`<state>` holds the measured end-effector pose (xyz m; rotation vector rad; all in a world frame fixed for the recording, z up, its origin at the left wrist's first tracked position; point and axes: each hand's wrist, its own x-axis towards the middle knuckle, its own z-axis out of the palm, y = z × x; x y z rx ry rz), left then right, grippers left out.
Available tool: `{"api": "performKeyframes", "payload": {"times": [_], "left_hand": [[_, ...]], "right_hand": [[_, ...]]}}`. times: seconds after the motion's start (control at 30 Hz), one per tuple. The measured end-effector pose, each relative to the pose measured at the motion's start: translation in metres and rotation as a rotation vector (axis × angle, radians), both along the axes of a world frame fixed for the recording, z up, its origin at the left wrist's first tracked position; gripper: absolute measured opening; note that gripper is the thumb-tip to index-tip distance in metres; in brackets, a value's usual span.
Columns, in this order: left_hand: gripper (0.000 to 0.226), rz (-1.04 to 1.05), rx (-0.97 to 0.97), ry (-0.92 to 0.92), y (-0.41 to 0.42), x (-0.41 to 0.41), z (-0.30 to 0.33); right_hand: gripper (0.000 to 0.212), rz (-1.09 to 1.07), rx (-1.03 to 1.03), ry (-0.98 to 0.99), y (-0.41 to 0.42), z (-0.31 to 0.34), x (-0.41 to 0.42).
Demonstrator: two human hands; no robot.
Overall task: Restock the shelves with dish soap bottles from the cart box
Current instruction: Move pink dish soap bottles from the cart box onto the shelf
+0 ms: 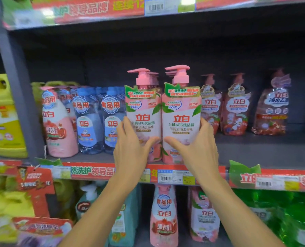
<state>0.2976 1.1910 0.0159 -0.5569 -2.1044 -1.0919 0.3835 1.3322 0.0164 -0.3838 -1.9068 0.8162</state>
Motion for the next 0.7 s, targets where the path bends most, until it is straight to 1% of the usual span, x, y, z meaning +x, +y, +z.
{"api": "performKeyframes", "payload": {"times": [0.17, 0.3, 0.5, 0.6, 0.7], "left_hand": [[0.098, 0.066, -0.076, -0.013, 0.005, 0.0, 0.003], [0.102, 0.062, -0.084, -0.003, 0.005, -0.002, 0.0], [0.101, 0.019, -0.054, -0.021, 0.007, 0.0, -0.005], [0.099, 0.042, -0.149, -0.006, 0.006, 0.002, -0.006], [0.089, 0.079, -0.259, 0.017, 0.0, 0.006, -0.018]], "right_hand": [[0.097, 0.007, -0.004, -0.004, 0.0, 0.001, 0.002], [0.095, 0.022, -0.013, -0.006, -0.001, 0.001, 0.003], [0.095, 0.014, 0.001, -0.037, -0.003, 0.004, 0.007], [0.093, 0.03, -0.002, -0.034, -0.003, 0.005, 0.007], [0.089, 0.023, 0.017, -0.064, -0.007, 0.006, 0.009]]}}
